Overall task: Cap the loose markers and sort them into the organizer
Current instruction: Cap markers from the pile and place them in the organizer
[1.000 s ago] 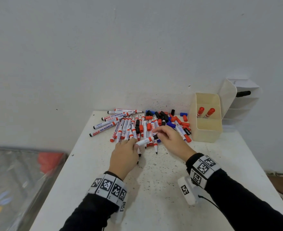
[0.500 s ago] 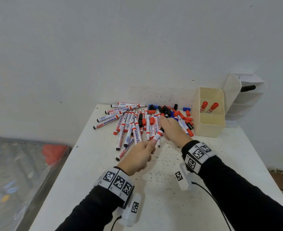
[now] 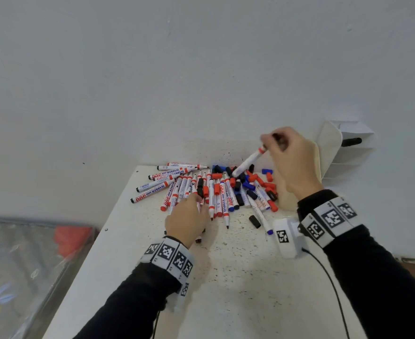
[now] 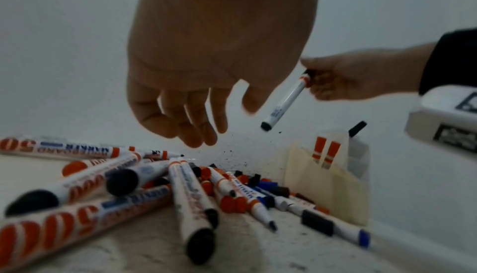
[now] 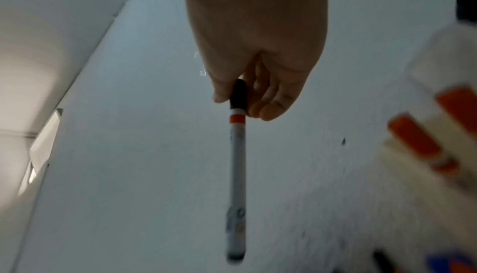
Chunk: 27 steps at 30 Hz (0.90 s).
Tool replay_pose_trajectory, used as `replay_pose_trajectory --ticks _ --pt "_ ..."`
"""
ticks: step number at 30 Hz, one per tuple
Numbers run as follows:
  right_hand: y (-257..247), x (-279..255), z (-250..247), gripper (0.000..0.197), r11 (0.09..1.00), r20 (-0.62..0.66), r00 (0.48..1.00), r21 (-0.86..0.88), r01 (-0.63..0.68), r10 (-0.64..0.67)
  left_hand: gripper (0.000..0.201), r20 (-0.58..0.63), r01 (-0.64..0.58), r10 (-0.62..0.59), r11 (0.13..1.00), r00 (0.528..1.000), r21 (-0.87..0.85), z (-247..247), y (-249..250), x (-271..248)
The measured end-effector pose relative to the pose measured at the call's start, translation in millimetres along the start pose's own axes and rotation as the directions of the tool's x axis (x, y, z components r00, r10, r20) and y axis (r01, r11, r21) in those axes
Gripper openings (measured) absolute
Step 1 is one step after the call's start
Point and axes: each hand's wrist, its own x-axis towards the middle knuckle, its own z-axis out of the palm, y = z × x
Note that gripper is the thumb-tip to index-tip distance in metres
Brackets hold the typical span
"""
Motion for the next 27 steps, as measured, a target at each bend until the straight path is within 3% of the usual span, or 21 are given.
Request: replay_pose_trajectory --ticks 3,5,12,16,19,21,24,25,27 --pt "15 25 -27 0.020 0.988 -0.225 0.968 -0.131 0.082 -0.110 0.030 0.023 0.115 -0.125 0.959 0.992 0.258 1 -5 5" --pt "32 36 -37 0.022 0.974 -0.260 0.961 -0.225 0.038 -0.097 0.031 0.036 0.130 -0.151 0.932 0.988 0.339 3 -5 8" --pt "79 48 -25 0.022 0.934 -0.080 0.994 -0.343 -0.103 0.080 0.031 0.077 0.138 -0.189 0.892 0.979 0.430 9 -3 15" --pt "93 50 -19 0.021 0.856 -0.016 0.992 -0.504 -0.113 0.122 0.028 0.076 0.166 -0.221 0.884 0.972 0.438 9 -1 19" --pt "92 52 -18 0.031 0.796 0.069 0.972 -0.588 -0.142 0.224 0.030 0.078 0.160 -0.212 0.891 0.974 0.425 9 0 20" --pt "86 52 -18 0.032 0.785 0.045 0.981 -0.607 -0.125 0.191 0.031 0.080 0.153 -0.201 0.902 0.976 0.403 10 1 20" --pt "58 42 -18 0.021 0.854 -0.026 1.000 -0.520 -0.008 -0.006 0.033 0.081 0.161 -0.206 0.911 0.975 0.381 11 1 19" --pt "47 39 -16 0.017 0.881 0.002 0.999 -0.472 0.031 -0.034 0.033 0.076 0.164 -0.207 0.912 0.975 0.376 12 1 18" --pt "30 26 -7 0.012 0.918 0.180 0.984 -0.393 0.053 0.020 0.035 0.064 0.171 -0.208 0.916 0.976 0.363 12 1 16"
